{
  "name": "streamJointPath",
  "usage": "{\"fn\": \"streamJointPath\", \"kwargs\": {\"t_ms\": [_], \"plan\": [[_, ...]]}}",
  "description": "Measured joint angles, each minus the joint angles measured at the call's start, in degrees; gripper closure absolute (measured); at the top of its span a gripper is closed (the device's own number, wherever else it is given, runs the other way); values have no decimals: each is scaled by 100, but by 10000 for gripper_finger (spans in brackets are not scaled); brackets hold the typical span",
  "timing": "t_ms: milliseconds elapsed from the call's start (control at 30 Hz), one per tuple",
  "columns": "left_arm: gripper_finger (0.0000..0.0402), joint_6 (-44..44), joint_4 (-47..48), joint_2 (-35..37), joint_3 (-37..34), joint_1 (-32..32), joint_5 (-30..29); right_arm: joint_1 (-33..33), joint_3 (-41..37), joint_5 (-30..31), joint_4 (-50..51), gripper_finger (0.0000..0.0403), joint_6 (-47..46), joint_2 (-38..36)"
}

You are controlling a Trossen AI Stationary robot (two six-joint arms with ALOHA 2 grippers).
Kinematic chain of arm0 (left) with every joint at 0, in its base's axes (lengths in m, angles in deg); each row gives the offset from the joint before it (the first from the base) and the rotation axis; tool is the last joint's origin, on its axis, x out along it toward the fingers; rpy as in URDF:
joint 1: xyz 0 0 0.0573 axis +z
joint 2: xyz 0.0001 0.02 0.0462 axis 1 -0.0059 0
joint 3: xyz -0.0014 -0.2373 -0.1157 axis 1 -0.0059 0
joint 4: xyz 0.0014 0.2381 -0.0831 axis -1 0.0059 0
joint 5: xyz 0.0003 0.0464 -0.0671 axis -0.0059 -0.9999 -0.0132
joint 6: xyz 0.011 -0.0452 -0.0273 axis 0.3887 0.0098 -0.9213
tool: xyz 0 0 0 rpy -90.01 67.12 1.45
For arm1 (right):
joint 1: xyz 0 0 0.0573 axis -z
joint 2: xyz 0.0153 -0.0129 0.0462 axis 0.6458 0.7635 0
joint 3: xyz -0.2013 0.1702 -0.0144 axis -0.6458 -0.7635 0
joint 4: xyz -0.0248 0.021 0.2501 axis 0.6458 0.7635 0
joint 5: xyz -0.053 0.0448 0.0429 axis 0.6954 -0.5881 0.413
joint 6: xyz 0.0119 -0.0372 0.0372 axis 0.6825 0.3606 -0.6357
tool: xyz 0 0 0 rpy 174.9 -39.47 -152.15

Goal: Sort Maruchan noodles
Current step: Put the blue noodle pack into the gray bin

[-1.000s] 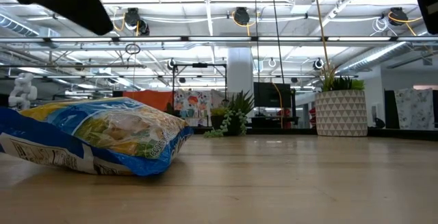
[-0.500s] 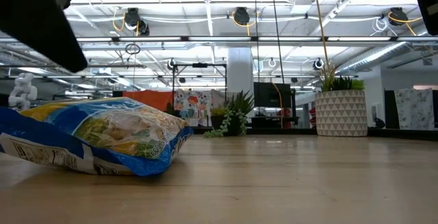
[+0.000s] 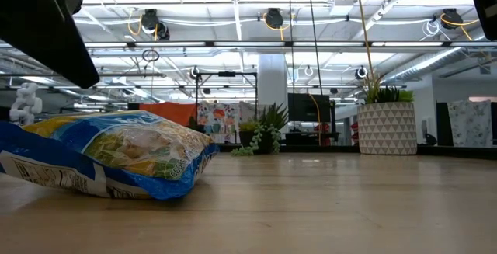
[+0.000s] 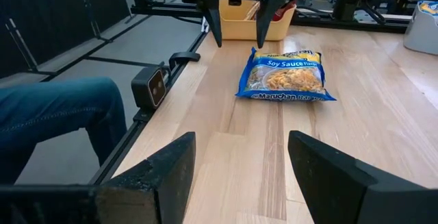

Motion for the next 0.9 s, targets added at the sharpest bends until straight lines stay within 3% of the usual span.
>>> {"fn": "streamJointPath", "kwargs": {"t_ms": [667,900], "plan": [[76,91,-8,0,-10,124,-178,0,0,0,71,177,-93,0],[76,-110,-381,7,-392,124,-223,0,0,0,83,177,-95,2]]}}
